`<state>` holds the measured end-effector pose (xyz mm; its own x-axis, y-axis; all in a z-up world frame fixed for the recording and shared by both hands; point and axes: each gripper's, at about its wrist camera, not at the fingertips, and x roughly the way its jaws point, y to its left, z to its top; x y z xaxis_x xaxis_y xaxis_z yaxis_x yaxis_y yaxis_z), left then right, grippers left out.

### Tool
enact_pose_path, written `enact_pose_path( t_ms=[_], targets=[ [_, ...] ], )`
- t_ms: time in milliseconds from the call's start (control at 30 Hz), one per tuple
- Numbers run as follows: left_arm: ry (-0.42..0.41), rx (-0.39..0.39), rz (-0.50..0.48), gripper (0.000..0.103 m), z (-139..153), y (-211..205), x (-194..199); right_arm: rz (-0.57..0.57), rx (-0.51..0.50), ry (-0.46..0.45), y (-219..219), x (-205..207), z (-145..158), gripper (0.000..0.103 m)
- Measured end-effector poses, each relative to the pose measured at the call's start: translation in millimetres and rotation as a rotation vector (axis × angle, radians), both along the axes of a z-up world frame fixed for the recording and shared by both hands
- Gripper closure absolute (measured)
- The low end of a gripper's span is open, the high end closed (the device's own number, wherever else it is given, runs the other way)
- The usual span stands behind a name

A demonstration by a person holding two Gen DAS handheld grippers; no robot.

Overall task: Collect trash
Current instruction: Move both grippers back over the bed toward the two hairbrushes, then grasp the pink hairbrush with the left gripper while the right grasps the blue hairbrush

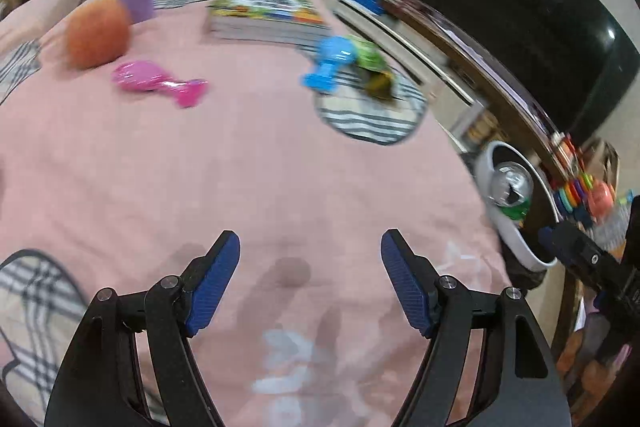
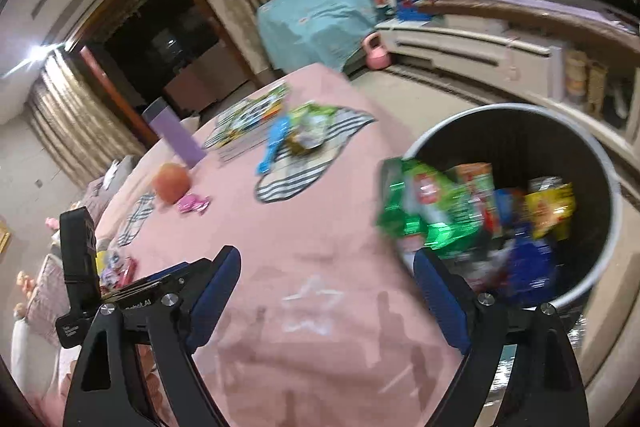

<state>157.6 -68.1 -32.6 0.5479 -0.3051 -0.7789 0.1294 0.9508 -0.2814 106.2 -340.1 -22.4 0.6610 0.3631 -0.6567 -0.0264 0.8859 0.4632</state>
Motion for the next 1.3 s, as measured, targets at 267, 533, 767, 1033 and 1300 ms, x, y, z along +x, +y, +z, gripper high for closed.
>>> enact_pose_path(
  t_ms=[267,533,767,1033,1300],
  targets=[
    [0.020,-0.022,0.070,0.028,-10,50,-4,0.096,-0.036,0.010,58,19,-9,0.013],
    [0.017,-0.037,0.125,0.028,-8,85,8,0.139,-0.024,0.003,93,44,-15,0.013],
    [0.033,-0.045,0.160,0.028,-11,100,35,0.151,-0.016,0.001,116,81,-22,0.014],
    [0.051,-0.095,0.219,0.028,-15,118,80,0.136,-0.055,-0.011,131,125,-27,0.025],
    [0.075,-0.107,0.254,0.028,-20,123,125,0.107,-0.065,0.015,132,168,-43,0.034]
  ],
)
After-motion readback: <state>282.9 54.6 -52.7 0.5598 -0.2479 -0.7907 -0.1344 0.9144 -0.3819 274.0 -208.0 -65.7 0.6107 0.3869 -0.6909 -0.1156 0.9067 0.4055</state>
